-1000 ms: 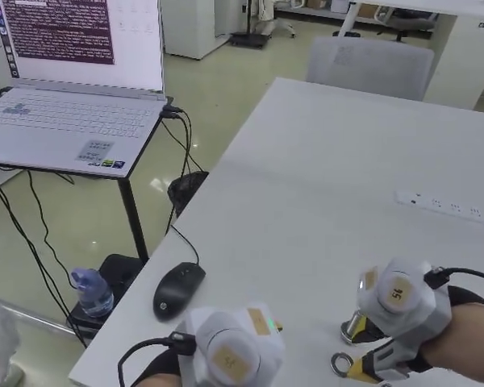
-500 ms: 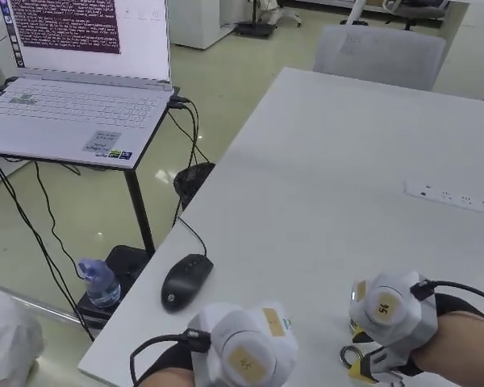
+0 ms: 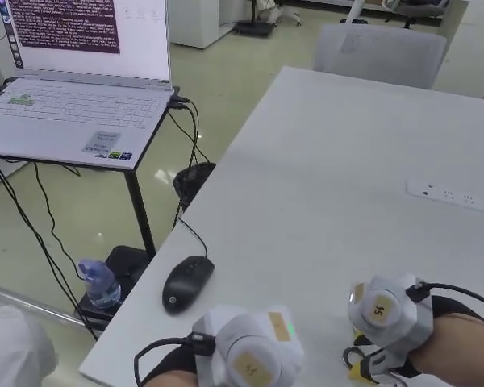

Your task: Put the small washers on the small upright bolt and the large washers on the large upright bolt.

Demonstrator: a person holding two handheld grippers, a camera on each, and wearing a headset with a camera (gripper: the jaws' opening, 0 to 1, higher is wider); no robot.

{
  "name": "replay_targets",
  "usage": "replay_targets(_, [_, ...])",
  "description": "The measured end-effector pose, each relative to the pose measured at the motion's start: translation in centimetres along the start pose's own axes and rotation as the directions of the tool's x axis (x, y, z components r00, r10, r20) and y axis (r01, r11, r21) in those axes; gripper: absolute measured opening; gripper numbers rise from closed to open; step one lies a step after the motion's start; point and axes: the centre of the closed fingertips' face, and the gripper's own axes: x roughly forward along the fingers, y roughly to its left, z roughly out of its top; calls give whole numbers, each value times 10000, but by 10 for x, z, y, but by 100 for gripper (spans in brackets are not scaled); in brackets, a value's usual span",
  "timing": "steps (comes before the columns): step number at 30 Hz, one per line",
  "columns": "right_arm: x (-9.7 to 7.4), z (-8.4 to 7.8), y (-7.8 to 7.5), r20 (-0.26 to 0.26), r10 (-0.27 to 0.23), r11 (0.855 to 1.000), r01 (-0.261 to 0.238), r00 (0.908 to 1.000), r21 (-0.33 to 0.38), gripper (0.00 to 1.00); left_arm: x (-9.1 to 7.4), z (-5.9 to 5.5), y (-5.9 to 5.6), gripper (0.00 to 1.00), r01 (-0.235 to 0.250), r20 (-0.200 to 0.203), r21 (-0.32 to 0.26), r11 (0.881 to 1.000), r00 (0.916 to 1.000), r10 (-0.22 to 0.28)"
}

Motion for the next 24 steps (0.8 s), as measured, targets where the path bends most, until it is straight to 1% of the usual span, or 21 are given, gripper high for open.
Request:
replay_targets(3, [0,0,-1,-9,-5,10000,5,10000,74,26,0,-1,1,81,-11,-30,22,10000,10000,11])
replay_targets(8, [0,0,-1,-88,35,10000,-35,10000,-45,25,-4,0,2,80,-31,-34,17,10000,10000,32])
replay_targets(14, [1,0,-1,-412,55,10000,-53,9991,51,23,-5,-2,2,78,-44,-95,-26,10000,9999,44])
replay_targets(16, [1,-1,-1,-513,67,9999,-72,9987,-93,23,-5,-1,2,78,-58,-56,-72,10000,10000,57])
replay_targets(18, [0,-1,0,-392,205,9998,-202,9990,90,22,-5,1,3,78,-118,-24,-88,9999,9999,118])
replay_targets(21, [-1,-1,-1,-155,263,9995,-260,9995,196,21,-7,3,3,78,-154,55,-122,9998,9999,155])
replay_targets(22, [-1,-1,0,-100,326,9989,-322,9994,346,21,-8,3,4,77,-178,53,-145,9997,9998,179])
replay_targets(24, [-1,-2,1,-155,386,9988,-381,9991,321,21,-9,3,4,77,-201,46,-172,9996,9998,202])
